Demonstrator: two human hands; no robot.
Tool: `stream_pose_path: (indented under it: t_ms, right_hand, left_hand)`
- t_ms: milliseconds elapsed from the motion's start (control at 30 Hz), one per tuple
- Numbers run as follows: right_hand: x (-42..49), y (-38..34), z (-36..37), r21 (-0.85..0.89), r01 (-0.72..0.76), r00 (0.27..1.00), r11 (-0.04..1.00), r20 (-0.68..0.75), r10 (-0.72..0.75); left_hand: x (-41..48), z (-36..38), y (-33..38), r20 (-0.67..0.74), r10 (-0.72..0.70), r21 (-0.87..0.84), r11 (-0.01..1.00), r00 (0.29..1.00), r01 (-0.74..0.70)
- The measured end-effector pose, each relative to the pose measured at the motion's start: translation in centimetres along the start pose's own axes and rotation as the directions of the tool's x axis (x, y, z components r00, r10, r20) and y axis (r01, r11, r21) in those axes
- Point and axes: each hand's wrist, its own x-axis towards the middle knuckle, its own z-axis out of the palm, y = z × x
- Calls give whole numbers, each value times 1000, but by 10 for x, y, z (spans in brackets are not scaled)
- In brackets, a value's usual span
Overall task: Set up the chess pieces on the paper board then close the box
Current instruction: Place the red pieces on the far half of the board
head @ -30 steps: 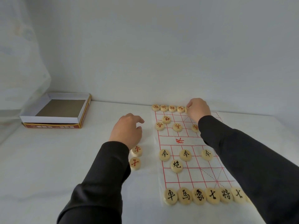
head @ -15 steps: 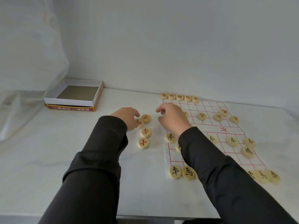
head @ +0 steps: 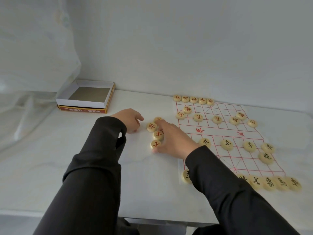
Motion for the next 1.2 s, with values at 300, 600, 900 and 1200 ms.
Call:
stream_pose_path:
  t_ms: [300,600,900,1200]
  right_hand:
    - [23,7,-4,-126,33,993,991,-110,-47]
    - [64,-4,-15,-340,35,996,940,-64,-60]
    - [52,24,-22,-109,-47,998,993,-34,43]
    - [55,22,-39,-167,-9,996,986,87,24]
  left_hand:
    - [8,-3,-13,8,-48,-21,999,999,48]
    - [12,-8,-19,-35,-103,-67,993,994,101]
    - [18,-1,-11,-37,-71,-78,995,997,68]
    - [20,-2,-16,-34,-77,-131,989,996,72]
